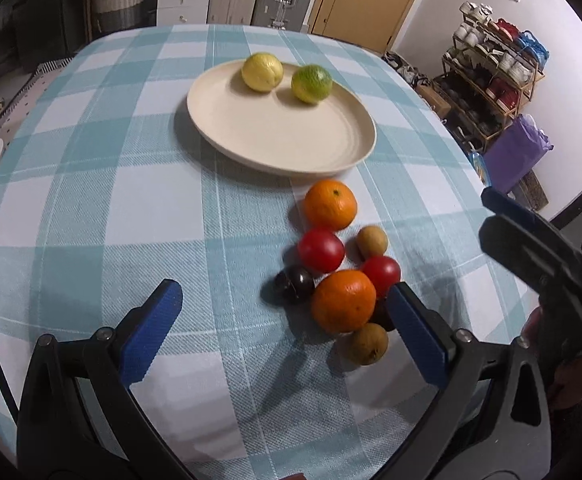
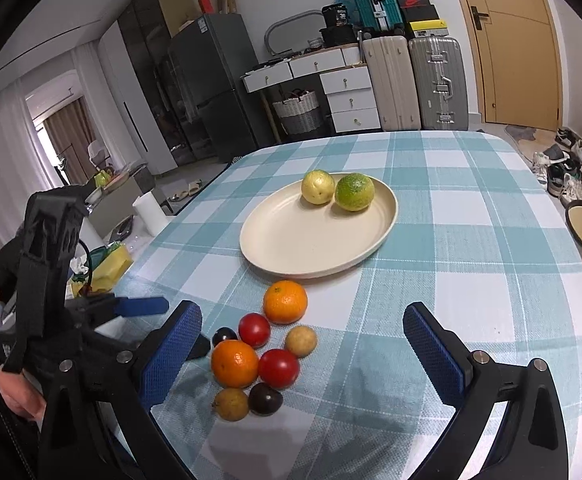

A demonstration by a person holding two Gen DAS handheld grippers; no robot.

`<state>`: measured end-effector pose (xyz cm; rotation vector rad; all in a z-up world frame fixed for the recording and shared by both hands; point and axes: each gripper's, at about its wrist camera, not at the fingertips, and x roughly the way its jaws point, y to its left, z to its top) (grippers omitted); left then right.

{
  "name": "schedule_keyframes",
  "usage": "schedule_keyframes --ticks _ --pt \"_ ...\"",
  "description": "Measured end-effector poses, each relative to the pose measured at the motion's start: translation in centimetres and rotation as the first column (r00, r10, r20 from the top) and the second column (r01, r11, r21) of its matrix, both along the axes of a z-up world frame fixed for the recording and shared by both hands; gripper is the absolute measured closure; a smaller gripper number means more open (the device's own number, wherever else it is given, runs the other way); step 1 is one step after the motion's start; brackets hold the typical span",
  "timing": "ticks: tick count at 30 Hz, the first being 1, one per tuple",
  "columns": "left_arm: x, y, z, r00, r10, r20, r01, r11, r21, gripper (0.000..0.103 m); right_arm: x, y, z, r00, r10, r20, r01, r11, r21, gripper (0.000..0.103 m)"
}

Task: Organize fruits
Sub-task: 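Move both tools back toward the remaining fruit cluster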

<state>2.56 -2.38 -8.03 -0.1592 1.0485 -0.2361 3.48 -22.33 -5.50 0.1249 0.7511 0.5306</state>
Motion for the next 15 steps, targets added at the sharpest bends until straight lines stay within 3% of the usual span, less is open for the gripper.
schedule_keyframes --ticks 8,15 --pt "0.6 -0.1 -0.4 1.000 -0.002 -0.016 0.001 1.000 -0.023 0.002 -0.4 -0.7 -0.2 1.000 -0.009 0.006 0.009 1.000 -0.011 0.000" --pt "0.9 -0.6 -1.0 0.999 -0.028 -0.042 0.027 0.999 -0.030 0.002 0.8 -0.5 -1.1 0.999 0.034 -0.033 -0.032 0.998 0.049 0.000"
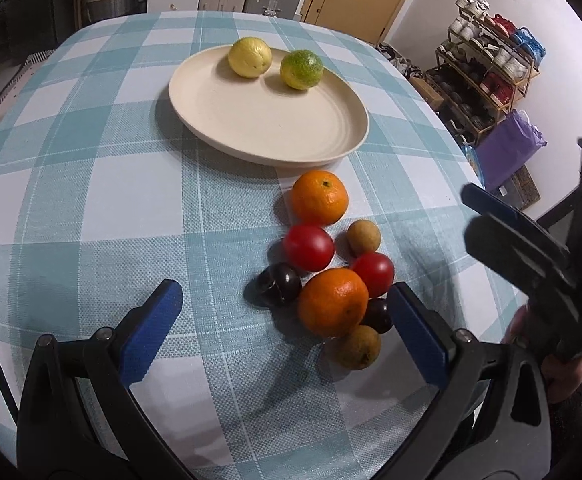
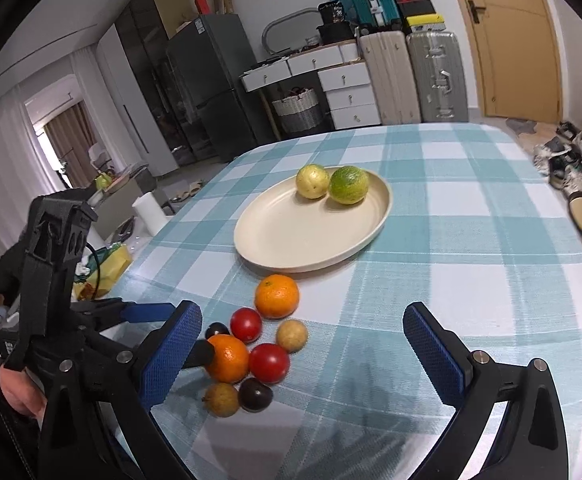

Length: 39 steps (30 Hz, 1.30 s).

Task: Organize fruits
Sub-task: 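Move both tools back toward the remaining fruit cluster, then grasp a large orange with the left tool while the right tool grasps another orange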

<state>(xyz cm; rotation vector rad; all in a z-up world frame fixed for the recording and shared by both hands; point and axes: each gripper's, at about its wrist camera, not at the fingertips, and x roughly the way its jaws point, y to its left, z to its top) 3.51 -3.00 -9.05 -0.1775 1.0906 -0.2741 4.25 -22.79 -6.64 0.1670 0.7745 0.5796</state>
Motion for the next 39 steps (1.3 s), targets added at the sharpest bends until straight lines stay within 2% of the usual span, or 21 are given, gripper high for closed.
schedule_keyframes --ticks 10,13,22,33,39 --pt "0.3 1.9 -0.4 1.000 0.019 -0.011 -0.020 0.999 -0.030 0.002 3.4 2.6 -2.3 0.994 0.065 -0.093 -0.062 0.998 0.030 0.000" --pt "0.4 2.4 -0.3 1.000 0.020 -0.012 -0.020 0.999 -0.042 0.002 4.2 3.4 -2.9 0.990 0.079 -0.115 -0.076 0.997 0.032 0.004" --pt "0.5 2.5 -0.4 1.000 0.006 -0.019 -0.007 0.998 -0.062 0.002 5.4 4.7 -3.9 0.983 0.095 -0.157 -0.093 0.995 0.022 0.025" --pt "0.2 2.4 -0.3 1.000 -0.003 -0.026 0.001 0.996 -0.084 0.002 5.8 6.0 -4.8 0.976 0.113 -0.187 -0.120 0.992 -0.025 0.060" --pt "-0.2 2.3 -0.2 0.999 -0.007 -0.047 0.001 0.993 -0.116 0.002 5.9 5.5 -5.0 0.975 0.103 -0.196 -0.104 0.995 0.003 0.064"
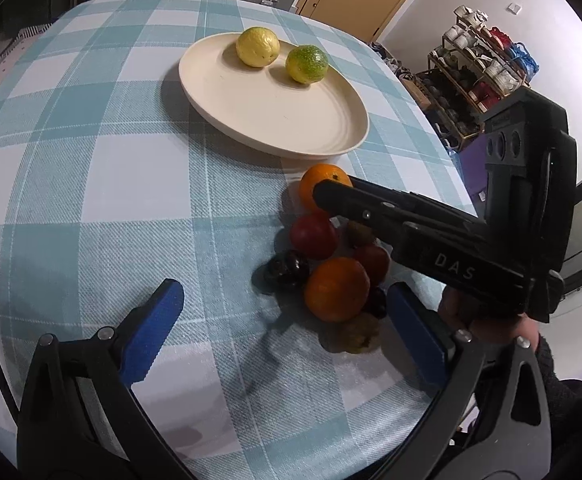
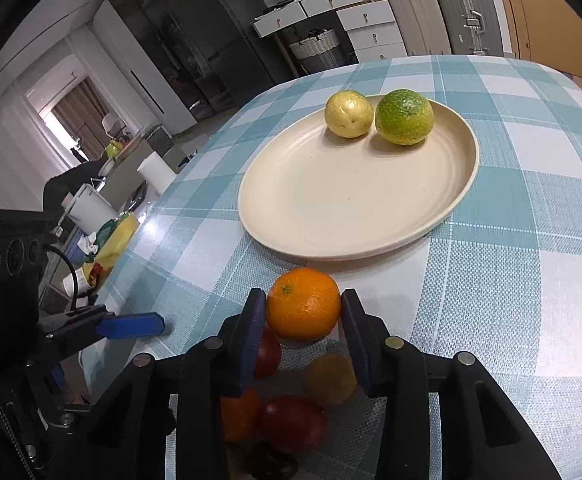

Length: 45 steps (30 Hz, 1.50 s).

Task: Organize fruits
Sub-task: 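Grasp a large orange with the left tool while the right tool grasps another orange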

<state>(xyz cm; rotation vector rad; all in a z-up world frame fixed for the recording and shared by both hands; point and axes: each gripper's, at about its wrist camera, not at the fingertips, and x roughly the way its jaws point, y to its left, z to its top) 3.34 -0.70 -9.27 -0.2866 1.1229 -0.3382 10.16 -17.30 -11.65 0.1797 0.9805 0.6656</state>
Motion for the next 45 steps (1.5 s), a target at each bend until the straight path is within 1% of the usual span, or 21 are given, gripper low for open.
schedule_keyframes --ticks 3,9,12,14,16,19,21,23,24,25,29,31,33,34,35,45 --pt "-0.1 -0.1 0.0 1.000 0.000 -0.011 0.000 1.000 -0.018 0.002 -0.2 -0.4 0.2 1.000 -0.009 0.008 0.009 1.000 0.015 0.064" --pt "-0.3 -0.7 0.1 1.000 -0.003 -0.021 0.003 1.000 -0.031 0.004 -0.7 -1.3 0.6 0.999 -0.023 0.022 0.022 0.999 0.045 0.064" --pt "-0.2 -1.2 0.1 0.999 -0.005 -0.032 0.004 1.000 -0.027 0.009 -1.2 -1.9 1.1 0.999 -0.029 0.037 0.027 0.998 0.062 0.064" --pt "-0.2 -1.6 0.1 0.999 -0.008 -0.037 0.007 1.000 -0.028 0.015 -1.5 -2.4 1.4 0.998 -0.032 0.049 0.028 0.997 0.070 0.064" --pt "0.0 -2.0 0.0 0.999 -0.007 -0.046 0.006 1.000 -0.023 0.018 -1.8 -2.9 1.9 0.997 -0.039 0.064 0.035 0.997 0.074 0.064" --pt "0.1 -2.6 -0.1 0.998 -0.015 -0.065 0.013 0.999 -0.030 0.035 -2.1 -3.8 2.3 0.996 -0.049 0.077 0.042 0.996 0.084 0.064" --pt "0.1 -3.0 -0.2 0.997 -0.021 -0.076 0.019 0.999 -0.039 0.039 -2.3 -4.3 2.6 0.995 -0.054 0.088 0.046 0.995 0.088 0.064" --pt "0.2 -3.4 -0.3 0.996 -0.025 -0.088 0.022 0.999 -0.038 0.051 -2.6 -4.8 2.7 0.994 -0.060 0.093 0.051 0.994 0.094 0.064" --pt "0.1 -3.5 -0.3 0.995 -0.027 -0.095 0.023 0.999 -0.042 0.053 -2.6 -5.0 2.7 0.994 -0.062 0.095 0.053 0.994 0.097 0.064" --pt "0.2 -3.5 -0.4 0.994 -0.027 -0.102 0.023 0.999 -0.047 0.054 -2.7 -5.2 2.7 0.993 -0.064 0.096 0.054 0.994 0.100 0.064" --pt "0.6 -3.4 -0.8 0.991 -0.005 -0.131 -0.003 0.998 -0.061 0.055 -2.8 -5.8 2.7 0.993 -0.068 0.100 0.057 0.992 0.109 0.064" --pt "0.8 -3.5 -0.8 0.991 0.002 -0.132 -0.011 0.998 -0.067 0.055 -2.9 -6.0 2.7 0.992 -0.068 0.102 0.056 0.992 0.114 0.064" --pt "0.9 -3.8 -0.7 0.992 0.004 -0.124 -0.011 0.998 -0.055 0.055 -3.0 -6.2 2.6 0.992 -0.069 0.103 0.057 0.991 0.118 0.064" --pt "0.9 -3.9 -0.7 0.993 0.003 -0.121 -0.009 0.999 -0.050 0.059 -3.0 -6.2 2.6 0.992 -0.069 0.103 0.056 0.991 0.120 0.064" --pt "1.0 -4.0 -0.8 0.992 0.002 -0.122 -0.007 0.999 -0.046 0.066 -3.0 -6.3 2.6 0.992 -0.069 0.103 0.056 0.991 0.122 0.064" --pt "1.2 -4.4 -0.8 0.994 -0.010 -0.109 0.005 0.999 -0.039 0.067 -3.3 -6.7 2.4 0.993 -0.071 0.099 0.058 0.990 0.127 0.064"
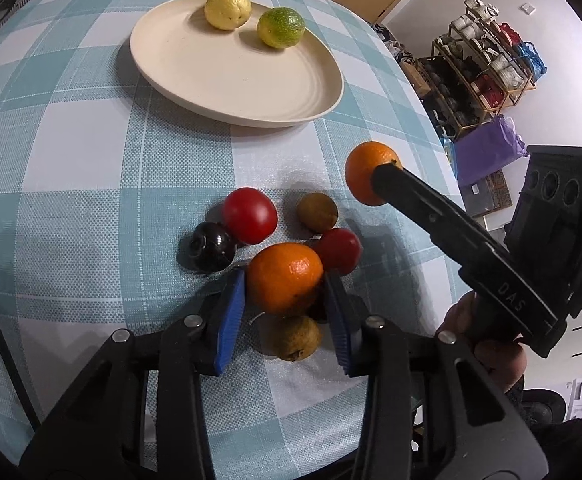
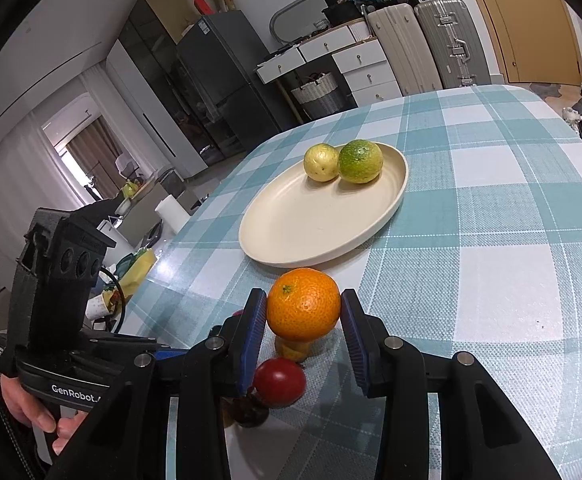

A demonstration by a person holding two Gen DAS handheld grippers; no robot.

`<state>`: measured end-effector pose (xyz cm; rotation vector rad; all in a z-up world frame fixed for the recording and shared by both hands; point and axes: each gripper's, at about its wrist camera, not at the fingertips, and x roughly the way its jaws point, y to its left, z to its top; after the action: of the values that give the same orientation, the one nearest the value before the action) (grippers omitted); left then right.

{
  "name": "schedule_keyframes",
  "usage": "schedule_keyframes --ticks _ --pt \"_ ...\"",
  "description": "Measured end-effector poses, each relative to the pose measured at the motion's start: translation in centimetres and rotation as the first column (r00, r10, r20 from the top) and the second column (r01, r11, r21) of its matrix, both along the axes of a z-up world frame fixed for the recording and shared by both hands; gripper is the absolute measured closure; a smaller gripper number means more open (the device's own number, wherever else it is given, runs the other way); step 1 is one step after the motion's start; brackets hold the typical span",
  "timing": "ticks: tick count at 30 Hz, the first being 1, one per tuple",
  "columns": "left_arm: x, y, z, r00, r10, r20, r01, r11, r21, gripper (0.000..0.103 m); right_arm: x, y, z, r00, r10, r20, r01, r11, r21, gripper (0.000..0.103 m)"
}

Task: Organize fruits
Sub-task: 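Grasp a large orange with the left tool while the right tool grasps another orange, then carry both oranges over the cream plate with both tools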

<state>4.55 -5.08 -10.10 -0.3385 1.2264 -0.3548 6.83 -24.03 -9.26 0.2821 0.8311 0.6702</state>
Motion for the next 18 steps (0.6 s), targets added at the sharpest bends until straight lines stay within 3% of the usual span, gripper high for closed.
schedule_keyframes --ticks 18 --pt "-0.3 0.4 1.4 0.998 -0.033 0.052 0.035 0.998 -0.045 0.068 -0.2 0.1 0.1 1.000 -0.009 0.001 0.009 1.000 -0.018 0.064"
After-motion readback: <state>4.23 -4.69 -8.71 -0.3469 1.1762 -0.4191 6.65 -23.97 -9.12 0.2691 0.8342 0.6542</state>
